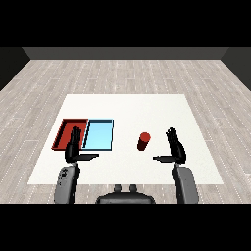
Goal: Pick the red can and put it in the red box
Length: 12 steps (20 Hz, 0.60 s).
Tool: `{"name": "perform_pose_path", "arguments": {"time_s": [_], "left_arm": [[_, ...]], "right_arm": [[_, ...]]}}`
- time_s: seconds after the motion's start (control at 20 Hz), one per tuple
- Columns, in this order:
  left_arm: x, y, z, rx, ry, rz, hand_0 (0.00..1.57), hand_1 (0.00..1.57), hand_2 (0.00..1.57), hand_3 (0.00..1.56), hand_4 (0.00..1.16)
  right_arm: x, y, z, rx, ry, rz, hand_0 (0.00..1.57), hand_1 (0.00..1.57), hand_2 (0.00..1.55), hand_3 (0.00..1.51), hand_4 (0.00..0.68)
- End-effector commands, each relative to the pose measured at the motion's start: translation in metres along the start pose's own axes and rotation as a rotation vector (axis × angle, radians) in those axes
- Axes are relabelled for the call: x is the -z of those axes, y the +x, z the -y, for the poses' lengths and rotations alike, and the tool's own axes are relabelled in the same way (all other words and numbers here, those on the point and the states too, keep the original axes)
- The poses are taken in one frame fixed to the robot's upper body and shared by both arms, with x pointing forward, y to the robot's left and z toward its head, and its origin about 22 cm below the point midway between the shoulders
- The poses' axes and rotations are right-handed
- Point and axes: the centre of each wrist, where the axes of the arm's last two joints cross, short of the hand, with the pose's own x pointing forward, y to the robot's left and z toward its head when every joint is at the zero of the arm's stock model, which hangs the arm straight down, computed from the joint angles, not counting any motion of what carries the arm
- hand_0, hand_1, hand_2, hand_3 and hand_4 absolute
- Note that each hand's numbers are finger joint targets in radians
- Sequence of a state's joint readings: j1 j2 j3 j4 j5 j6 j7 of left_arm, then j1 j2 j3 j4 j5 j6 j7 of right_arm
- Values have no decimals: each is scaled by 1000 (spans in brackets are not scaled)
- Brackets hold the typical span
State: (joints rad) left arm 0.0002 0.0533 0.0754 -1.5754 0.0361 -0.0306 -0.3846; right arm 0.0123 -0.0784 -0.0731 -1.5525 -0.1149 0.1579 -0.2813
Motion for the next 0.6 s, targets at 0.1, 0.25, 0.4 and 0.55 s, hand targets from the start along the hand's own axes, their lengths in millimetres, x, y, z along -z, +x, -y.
{"name": "perform_pose_path", "arguments": {"time_s": [0.1, 0.25, 0.4, 0.55], "left_arm": [[-12, -10, 13, -13, -1, 6, 0, 0, 0, 0, 0], [-2, 12, 2, -18, -5, 12, 0, 0, 0, 0, 0], [2, 13, 0, -8, 3, 0, 0, 0, 0, 0, 0], [-6, 24, 6, -16, 18, 3, 0, 0, 0, 0, 0]], "right_arm": [[17, -10, -1, 22, -5, 11, 0, 0, 0, 0, 0], [33, -19, 16, 53, -5, -5, 0, 0, 0, 0, 0], [15, -19, 2, 61, -4, -33, 0, 0, 0, 0, 0], [22, -27, -13, 73, 4, -39, 0, 0, 0, 0, 0]]}}
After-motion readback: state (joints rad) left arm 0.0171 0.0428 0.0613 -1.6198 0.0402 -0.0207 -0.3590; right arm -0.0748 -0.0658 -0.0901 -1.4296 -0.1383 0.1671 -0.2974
